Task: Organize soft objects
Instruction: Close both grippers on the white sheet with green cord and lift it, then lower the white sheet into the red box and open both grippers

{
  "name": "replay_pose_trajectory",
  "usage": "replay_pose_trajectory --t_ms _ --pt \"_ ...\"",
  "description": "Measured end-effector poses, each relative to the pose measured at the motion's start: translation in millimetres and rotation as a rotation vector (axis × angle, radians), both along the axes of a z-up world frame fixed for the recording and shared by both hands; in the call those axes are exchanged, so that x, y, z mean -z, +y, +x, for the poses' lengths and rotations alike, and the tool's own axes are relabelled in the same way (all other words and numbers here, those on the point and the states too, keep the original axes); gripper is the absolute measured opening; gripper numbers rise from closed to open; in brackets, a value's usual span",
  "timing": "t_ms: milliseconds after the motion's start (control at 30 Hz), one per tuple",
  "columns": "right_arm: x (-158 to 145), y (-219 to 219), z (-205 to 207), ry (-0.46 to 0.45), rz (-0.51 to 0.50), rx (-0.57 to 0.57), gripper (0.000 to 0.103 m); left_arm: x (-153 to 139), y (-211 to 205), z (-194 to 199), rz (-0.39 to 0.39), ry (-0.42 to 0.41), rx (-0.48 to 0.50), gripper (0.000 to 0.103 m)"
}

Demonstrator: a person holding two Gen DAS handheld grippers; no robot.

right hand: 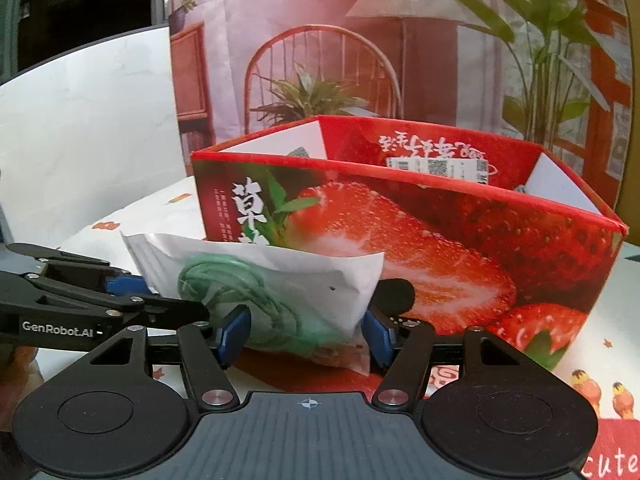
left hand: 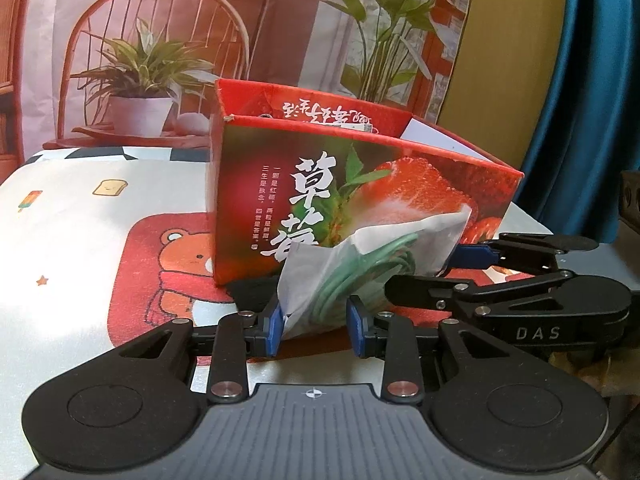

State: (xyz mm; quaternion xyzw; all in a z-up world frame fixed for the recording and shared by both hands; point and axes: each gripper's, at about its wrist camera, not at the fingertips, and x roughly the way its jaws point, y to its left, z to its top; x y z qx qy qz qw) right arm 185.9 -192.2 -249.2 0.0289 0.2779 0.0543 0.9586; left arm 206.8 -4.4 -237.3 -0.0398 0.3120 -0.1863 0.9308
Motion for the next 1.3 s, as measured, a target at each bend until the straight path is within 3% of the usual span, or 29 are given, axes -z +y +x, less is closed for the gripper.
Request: replay_pose_trajectory --t_ms 67,300,600,933,1200,1300 --pt "1 2 0 0.004 0.007 -0.009 0.052 1 -3 -1 0.019 0.0 -0.001 0.026" --pt "3 3 -2 0.008 0.018 0.011 0.036 -4 -4 -2 0.024 0.007 -0.008 0.024" --pt "-21 3 -19 -0.048 0.032 0.011 0.035 -30 -4 -19 -0.002 -0.057 -0.014 0.024" --pt "-69 0 -31 -0.157 0.034 0.016 0.035 -82 -12 -28 0.002 -0.188 -0.008 0.024" --pt "-117 -28 2 -0.164 0.045 0.012 0.034 -124 -18 16 -0.026 -0.231 0.02 0.024" --pt "-128 -44 22 -0.146 0.047 0.014 0.033 -132 -24 40 -0.029 -0.206 0.039 0.024"
